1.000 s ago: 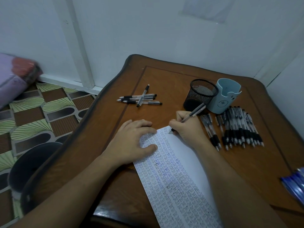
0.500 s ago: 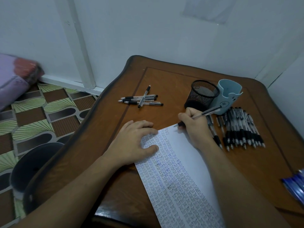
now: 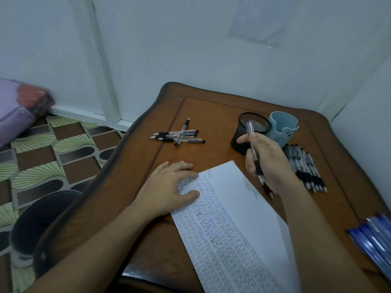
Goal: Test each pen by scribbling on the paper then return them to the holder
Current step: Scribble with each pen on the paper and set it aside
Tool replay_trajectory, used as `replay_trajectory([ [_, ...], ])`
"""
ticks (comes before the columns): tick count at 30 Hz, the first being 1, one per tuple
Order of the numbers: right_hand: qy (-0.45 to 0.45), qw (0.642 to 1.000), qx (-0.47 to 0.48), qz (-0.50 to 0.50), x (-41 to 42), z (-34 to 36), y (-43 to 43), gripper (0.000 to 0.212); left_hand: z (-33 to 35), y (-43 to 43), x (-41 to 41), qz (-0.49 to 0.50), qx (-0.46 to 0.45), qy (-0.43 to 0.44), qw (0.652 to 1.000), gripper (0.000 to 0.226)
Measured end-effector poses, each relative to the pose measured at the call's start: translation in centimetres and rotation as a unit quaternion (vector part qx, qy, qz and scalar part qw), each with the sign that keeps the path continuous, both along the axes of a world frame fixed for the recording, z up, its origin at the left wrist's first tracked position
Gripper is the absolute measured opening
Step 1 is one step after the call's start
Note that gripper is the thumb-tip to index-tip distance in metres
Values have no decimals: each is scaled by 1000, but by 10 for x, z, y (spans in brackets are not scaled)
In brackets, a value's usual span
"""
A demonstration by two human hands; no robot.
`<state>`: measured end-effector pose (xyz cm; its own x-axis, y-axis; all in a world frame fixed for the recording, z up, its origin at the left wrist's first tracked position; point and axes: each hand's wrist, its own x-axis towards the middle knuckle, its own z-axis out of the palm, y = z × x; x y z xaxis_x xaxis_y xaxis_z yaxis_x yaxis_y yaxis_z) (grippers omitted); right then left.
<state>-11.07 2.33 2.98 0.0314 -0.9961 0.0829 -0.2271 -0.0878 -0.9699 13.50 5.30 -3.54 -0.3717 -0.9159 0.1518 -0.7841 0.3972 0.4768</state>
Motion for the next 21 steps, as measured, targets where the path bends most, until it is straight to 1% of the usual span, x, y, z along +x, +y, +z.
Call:
replay_trajectory([
  [4,46,998,28,-31,-18,16,9,34,-1,1,0,8,0,-11,1000,69],
  [6,107,991,58,-64,-27,23,14,28,0,1,-1,2,1,-10,1000,74],
  [7,161,981,71,-78,-32,26,16,27,0,1,-1,-2,4,-7,1000,76],
  [8,231,966,79,-88,-37,27,17,26,0,1,-1,-4,6,-2,1000,77],
  [10,374,919,85,-91,-45,28,16,23,1,1,-1,-6,7,4,1000,78],
  [12,460,878,99,-88,-47,27,8,17,1,2,-1,-7,8,8,1000,79],
  [16,564,811,117,-106,-45,18,-7,17,1,2,-1,-5,8,8,1000,79],
  [18,604,780,107,-119,-41,16,-8,16,2,2,-1,-5,12,9,1000,72],
  [19,617,771,98,-124,-37,16,-7,16,1,2,0,-3,14,12,1000,66],
  [20,619,771,83,-127,-32,15,-6,15,1,1,0,-1,14,17,1000,61],
  [21,606,784,58,-124,-27,13,-7,13,-1,0,1,-1,11,23,1000,60],
])
